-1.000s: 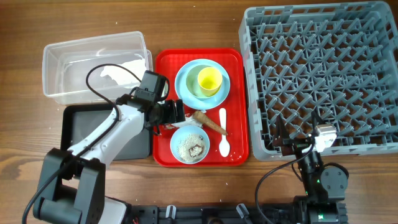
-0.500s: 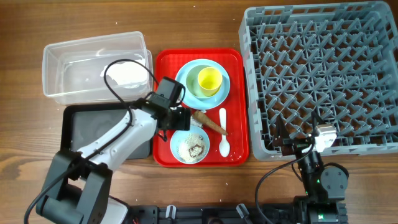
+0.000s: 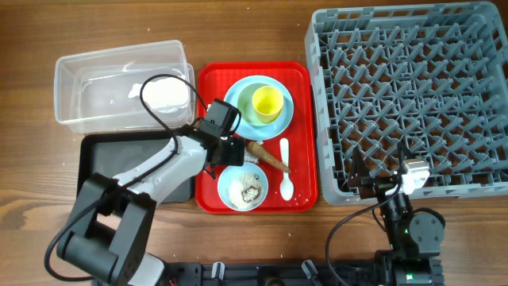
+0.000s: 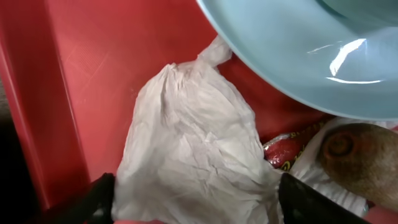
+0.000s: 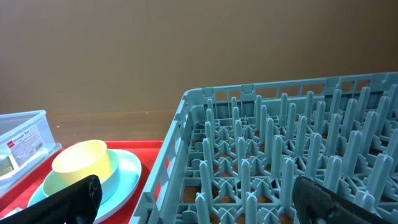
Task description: Sort waste into correct bins and load items into the dishwasher rack
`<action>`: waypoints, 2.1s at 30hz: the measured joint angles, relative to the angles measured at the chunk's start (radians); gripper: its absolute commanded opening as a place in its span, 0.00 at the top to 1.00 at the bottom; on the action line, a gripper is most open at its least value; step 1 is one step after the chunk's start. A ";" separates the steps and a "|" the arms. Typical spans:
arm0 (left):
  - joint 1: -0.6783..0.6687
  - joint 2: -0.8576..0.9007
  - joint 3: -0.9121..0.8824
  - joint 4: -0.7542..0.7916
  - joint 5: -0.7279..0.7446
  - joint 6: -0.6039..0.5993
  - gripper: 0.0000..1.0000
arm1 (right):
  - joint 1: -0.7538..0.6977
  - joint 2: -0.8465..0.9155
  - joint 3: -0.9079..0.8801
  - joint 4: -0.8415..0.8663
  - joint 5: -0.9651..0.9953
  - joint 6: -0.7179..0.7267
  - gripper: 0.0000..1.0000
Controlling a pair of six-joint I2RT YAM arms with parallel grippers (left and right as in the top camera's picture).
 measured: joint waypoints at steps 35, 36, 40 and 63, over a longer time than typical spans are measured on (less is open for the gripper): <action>0.174 -0.358 0.006 0.003 -0.023 0.010 0.96 | 0.000 0.000 0.000 0.000 0.000 0.000 0.00; 0.200 -0.373 0.006 0.007 -0.023 -0.002 0.96 | 0.000 0.000 0.000 0.000 0.000 0.000 0.00; 0.334 -0.418 0.006 0.050 -0.023 -0.059 0.96 | 0.000 0.000 0.000 0.000 0.000 0.000 0.00; 0.630 -0.213 0.014 0.414 -0.008 -0.243 0.42 | 0.000 0.000 0.000 0.000 0.000 0.000 0.00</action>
